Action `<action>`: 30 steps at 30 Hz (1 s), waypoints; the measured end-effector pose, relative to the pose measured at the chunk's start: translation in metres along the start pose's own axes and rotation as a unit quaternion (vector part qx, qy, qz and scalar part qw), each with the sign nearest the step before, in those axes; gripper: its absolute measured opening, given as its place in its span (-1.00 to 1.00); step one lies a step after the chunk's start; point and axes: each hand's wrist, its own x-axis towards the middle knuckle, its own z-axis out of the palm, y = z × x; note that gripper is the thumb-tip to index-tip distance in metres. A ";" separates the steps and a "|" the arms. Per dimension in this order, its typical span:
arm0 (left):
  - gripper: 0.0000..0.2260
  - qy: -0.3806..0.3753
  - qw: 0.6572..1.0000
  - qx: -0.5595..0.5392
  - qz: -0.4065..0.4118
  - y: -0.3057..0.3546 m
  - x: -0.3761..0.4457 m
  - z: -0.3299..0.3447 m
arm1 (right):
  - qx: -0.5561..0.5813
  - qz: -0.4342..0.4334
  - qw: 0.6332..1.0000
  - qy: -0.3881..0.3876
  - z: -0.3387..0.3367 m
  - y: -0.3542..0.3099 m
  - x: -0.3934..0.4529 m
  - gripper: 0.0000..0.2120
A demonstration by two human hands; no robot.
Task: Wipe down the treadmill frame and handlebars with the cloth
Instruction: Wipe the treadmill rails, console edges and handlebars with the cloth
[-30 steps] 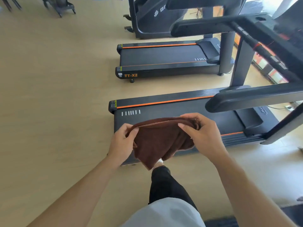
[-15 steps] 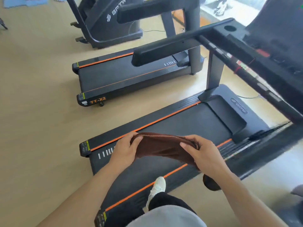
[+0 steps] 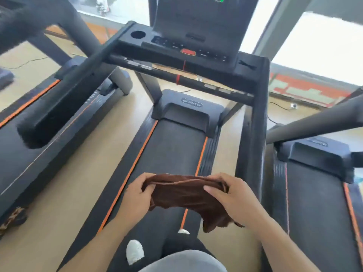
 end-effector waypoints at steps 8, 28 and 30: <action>-0.81 -0.194 0.972 -0.017 0.131 0.101 0.030 0.043 | 0.008 0.083 0.958 0.275 -0.096 -0.005 -0.056 -0.72; -0.45 -0.293 0.865 -0.222 -0.342 0.131 0.103 0.269 | 0.069 0.195 0.948 0.243 -0.042 0.140 0.102 -0.22; -0.48 -0.302 0.865 -0.218 -0.335 0.136 0.127 0.277 | -0.006 0.184 0.949 0.254 -0.053 0.138 0.128 -0.21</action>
